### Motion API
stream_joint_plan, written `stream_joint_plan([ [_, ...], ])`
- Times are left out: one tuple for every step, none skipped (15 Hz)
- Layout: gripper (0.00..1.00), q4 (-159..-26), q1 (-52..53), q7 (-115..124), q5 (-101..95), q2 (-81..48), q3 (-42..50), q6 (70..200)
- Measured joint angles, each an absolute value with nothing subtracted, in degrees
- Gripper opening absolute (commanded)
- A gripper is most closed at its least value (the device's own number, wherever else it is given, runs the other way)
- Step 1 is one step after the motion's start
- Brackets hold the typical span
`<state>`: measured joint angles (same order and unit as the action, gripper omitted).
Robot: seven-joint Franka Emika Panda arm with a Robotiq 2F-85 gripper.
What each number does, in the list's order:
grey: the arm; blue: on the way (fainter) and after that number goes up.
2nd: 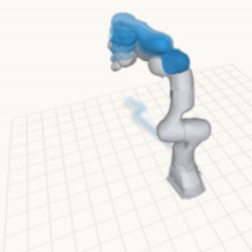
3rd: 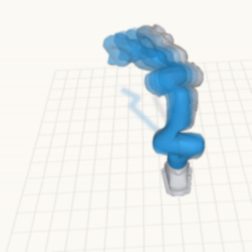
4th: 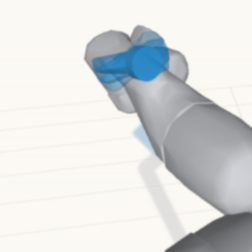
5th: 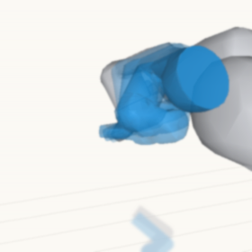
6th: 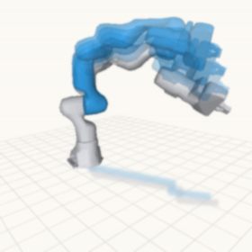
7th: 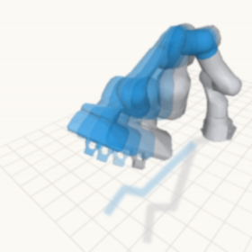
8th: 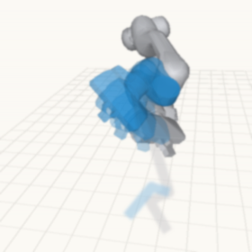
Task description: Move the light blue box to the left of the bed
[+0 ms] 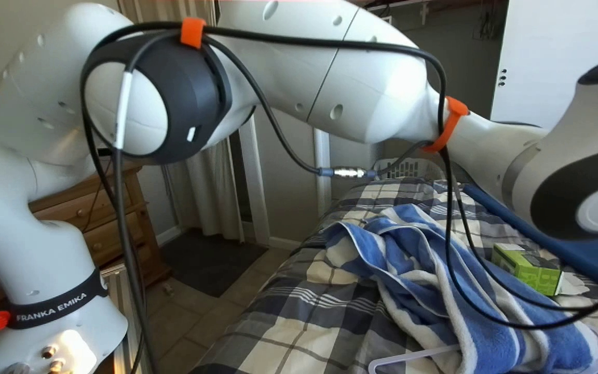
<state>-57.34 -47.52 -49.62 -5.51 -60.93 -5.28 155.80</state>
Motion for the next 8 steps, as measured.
stream_joint_plan([
  [0.01,-59.45,-47.43,-51.98,-5.58,-59.15,-7.15,156.79],
  [0.01,-61.69,-47.28,-54.27,-5.65,-57.33,-9.1,157.49],
  [0.01,-63.9,-47.07,-56.35,-5.73,-55.53,-11.01,157.89],
  [0.01,-66.25,-46.88,-58.4,-5.77,-53.69,-12.98,158.11],
  [0.01,-68.58,-46.71,-60.31,-5.79,-51.88,-14.95,158.18],
  [0.01,-70.9,-46.53,-62.17,-5.81,-50.15,-16.93,158.18],
  [0.01,-72.93,-46.35,-63.91,-5.83,-48.57,-18.86,158.16],
  [0.01,-74.71,-46.12,-65.53,-5.87,-47.14,-20.78,158.04],
])
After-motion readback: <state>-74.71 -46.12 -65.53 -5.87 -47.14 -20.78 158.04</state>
